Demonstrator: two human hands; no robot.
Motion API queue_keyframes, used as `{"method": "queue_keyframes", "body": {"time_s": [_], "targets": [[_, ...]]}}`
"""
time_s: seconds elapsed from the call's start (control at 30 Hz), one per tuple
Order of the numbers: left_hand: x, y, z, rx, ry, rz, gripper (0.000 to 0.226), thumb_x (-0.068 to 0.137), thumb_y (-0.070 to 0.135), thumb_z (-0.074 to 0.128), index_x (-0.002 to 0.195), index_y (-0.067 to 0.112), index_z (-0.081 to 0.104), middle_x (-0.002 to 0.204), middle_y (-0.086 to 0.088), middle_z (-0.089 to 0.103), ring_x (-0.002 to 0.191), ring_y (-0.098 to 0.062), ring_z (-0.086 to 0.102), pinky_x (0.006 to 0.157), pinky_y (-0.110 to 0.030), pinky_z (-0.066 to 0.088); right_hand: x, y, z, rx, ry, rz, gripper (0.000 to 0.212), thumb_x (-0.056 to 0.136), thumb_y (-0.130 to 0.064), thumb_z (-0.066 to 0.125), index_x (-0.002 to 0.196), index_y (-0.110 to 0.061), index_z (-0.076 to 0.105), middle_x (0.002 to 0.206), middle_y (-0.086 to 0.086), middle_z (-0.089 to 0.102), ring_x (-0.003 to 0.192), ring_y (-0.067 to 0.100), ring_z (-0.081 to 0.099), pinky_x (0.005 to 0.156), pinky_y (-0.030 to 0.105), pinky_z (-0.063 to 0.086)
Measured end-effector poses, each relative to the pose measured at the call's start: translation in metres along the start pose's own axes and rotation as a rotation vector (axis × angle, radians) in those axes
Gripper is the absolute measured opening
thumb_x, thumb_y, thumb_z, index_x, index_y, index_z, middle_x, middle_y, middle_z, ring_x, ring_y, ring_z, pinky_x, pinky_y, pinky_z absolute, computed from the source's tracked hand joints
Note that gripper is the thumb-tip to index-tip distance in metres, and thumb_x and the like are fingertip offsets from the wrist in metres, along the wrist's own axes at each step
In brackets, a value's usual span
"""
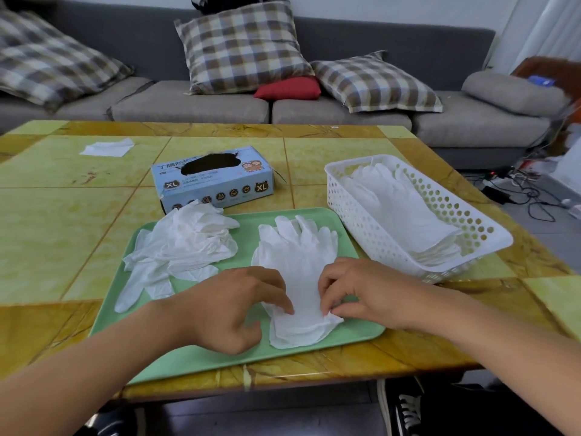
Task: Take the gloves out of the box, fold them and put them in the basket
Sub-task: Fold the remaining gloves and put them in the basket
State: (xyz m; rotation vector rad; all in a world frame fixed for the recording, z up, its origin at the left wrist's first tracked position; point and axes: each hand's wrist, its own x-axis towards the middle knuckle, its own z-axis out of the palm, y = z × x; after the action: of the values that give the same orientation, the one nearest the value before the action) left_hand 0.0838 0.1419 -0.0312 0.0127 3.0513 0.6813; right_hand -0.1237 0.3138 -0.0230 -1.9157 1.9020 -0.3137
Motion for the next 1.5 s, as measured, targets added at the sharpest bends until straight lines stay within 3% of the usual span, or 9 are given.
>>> {"method": "queue_keyframes", "body": {"time_s": [0.23,0.47,0.57,0.67,0.83,1.07,1.23,1.4,1.5], "targets": [[0.009,-0.003,0.015,-0.12,0.277,-0.067,0.043,0.067,0.058,0.085,0.094,0.031,0.064,0.1,0.019,0.057,0.092,0.0,0.057,0.079,-0.024,0.049,0.017,-0.013,-0.022,0.587,0.281,0.113,0.012,0.098,-0.008,0.062,0.107,-0.009,0.071,0.104,0.001,0.077,0.104,0.019,0.071,0.097,0.041,0.052],[0.019,0.047,-0.036,-0.779,0.86,-0.255,0.022,0.084,0.04,0.066,0.073,0.023,0.075,0.074,0.006,0.076,0.065,-0.007,0.069,0.058,-0.021,0.054,0.031,-0.042,-0.059,1.134,0.428,0.136,0.027,0.097,-0.009,0.058,0.119,0.002,0.068,0.125,0.027,0.066,0.108,0.037,0.061,0.109,0.055,0.039],[0.018,0.063,-0.073,-0.971,0.835,-0.291,0.024,0.093,0.031,0.064,0.077,0.017,0.076,0.076,-0.002,0.076,0.066,-0.015,0.071,0.058,-0.029,0.057,0.028,-0.066,-0.086,1.336,0.348,0.004,0.049,0.097,-0.032,0.052,0.135,-0.001,0.061,0.139,0.03,0.056,0.119,0.036,0.055,0.106,0.047,0.039],[0.011,0.069,-0.087,-1.016,0.789,-0.26,0.016,0.097,0.023,0.063,0.098,0.014,0.076,0.094,-0.008,0.078,0.081,-0.022,0.075,0.07,-0.037,0.061,0.021,-0.078,-0.083,1.242,0.163,-0.024,0.073,0.079,-0.056,0.072,0.135,-0.011,0.063,0.136,0.015,0.064,0.13,0.035,0.057,0.113,0.048,0.042],[0.012,0.086,-0.095,-0.967,0.736,-0.267,0.014,0.096,0.021,0.065,0.098,0.012,0.076,0.093,-0.01,0.078,0.085,-0.027,0.076,0.074,-0.041,0.063,0.017,-0.092,-0.073,1.288,0.398,0.098,0.046,0.08,-0.018,0.075,0.123,-0.004,0.069,0.117,0.013,0.074,0.108,0.028,0.071,0.102,0.044,0.054],[0.055,0.132,-0.143,-1.006,0.766,-0.07,0.013,0.093,0.017,0.069,0.102,0.011,0.076,0.094,-0.007,0.078,0.086,-0.023,0.076,0.071,-0.034,0.062,-0.033,-0.09,-0.151,1.246,0.649,0.021,0.041,0.089,-0.011,0.066,0.129,-0.002,0.065,0.121,0.017,0.072,0.109,0.03,0.071,0.092,0.039,0.059],[0.11,0.148,-0.166,-1.083,0.637,-0.12,0.022,0.089,0.017,0.075,0.108,0.009,0.075,0.1,-0.007,0.078,0.096,-0.026,0.075,0.087,-0.041,0.061,-0.065,-0.065,-0.212,1.117,0.669,0.17,0.041,0.089,-0.008,0.066,0.13,-0.005,0.065,0.121,0.014,0.072,0.11,0.028,0.071,0.084,0.038,0.062],[0.165,0.141,-0.17,-1.083,0.582,-0.324,0.024,0.089,0.02,0.076,0.109,0.007,0.073,0.096,-0.004,0.078,0.07,-0.012,0.073,0.061,-0.021,0.059,-0.058,-0.016,-0.232,1.02,0.609,0.365,0.038,0.089,-0.014,0.07,0.127,-0.012,0.068,0.116,0.006,0.075,0.108,0.022,0.071,0.091,0.036,0.059],[0.184,0.135,-0.182,-1.002,0.68,-0.208,0.015,0.088,0.019,0.077,0.086,0.008,0.066,0.089,-0.009,0.072,0.065,-0.016,0.064,0.062,-0.025,0.054,-0.043,0.001,-0.246,0.978,0.725,0.289,0.024,0.094,-0.016,0.068,0.118,-0.017,0.071,0.102,0.002,0.078,0.092,0.017,0.073,0.08,0.034,0.06]]}}
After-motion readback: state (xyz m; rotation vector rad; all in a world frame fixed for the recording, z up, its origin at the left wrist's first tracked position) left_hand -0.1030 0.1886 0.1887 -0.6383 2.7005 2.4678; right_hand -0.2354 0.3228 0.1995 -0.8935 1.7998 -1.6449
